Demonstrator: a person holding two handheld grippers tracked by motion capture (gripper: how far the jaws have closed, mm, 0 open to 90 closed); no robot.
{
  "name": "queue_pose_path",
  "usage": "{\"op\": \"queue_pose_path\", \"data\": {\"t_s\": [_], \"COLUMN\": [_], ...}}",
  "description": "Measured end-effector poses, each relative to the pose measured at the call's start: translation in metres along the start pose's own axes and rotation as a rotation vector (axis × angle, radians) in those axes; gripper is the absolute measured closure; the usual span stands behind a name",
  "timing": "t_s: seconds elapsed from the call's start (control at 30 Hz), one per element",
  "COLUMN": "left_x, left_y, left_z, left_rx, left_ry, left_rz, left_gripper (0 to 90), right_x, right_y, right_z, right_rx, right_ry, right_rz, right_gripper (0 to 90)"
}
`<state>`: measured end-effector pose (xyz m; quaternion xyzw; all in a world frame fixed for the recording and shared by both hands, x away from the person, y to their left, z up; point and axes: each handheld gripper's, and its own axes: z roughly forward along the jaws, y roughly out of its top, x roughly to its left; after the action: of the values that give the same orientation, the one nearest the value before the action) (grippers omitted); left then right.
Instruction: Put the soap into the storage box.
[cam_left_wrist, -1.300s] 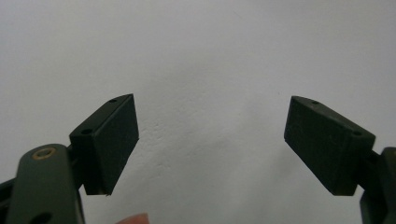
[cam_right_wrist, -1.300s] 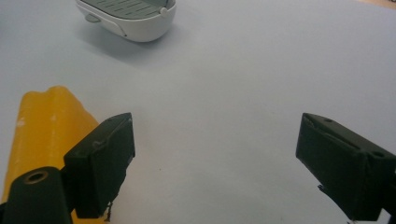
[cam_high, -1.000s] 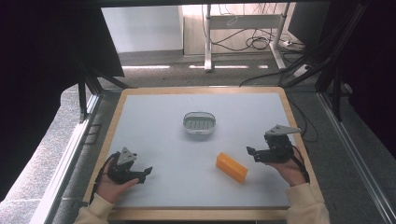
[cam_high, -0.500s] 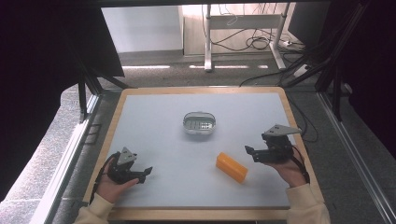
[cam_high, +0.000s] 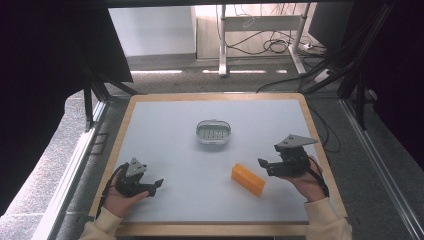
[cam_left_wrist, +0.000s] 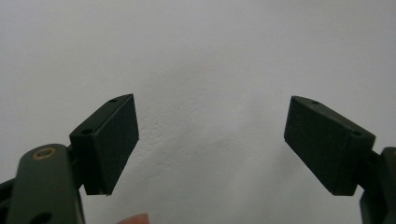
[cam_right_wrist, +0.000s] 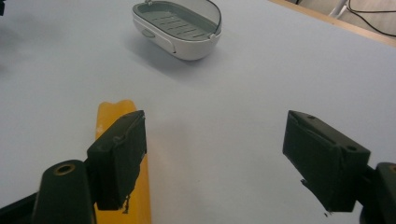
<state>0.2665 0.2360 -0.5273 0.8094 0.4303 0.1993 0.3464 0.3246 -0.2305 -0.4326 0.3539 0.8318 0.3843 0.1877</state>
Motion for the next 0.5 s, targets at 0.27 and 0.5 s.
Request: {"op": "queue_pose_path", "data": {"t_s": [0.27,0.5], "left_x": [0.0,-0.001], "left_y": [0.001,0.001], "left_z": [-0.001,-0.001], "left_rx": [-0.006,-0.004], "left_ry": [0.001,-0.002], "left_rz": [-0.002,0.002], "left_gripper": [17.7,17.7], "right_x": [0.007,0.015], "right_y": [0.004,0.017], "right_z": [0.003,0.012], "right_rx": [0.041,0.086], "right_ry": [0.019,0.044], "right_rz": [-0.033,-0.056], "right_gripper": [23.4,24.3]}}
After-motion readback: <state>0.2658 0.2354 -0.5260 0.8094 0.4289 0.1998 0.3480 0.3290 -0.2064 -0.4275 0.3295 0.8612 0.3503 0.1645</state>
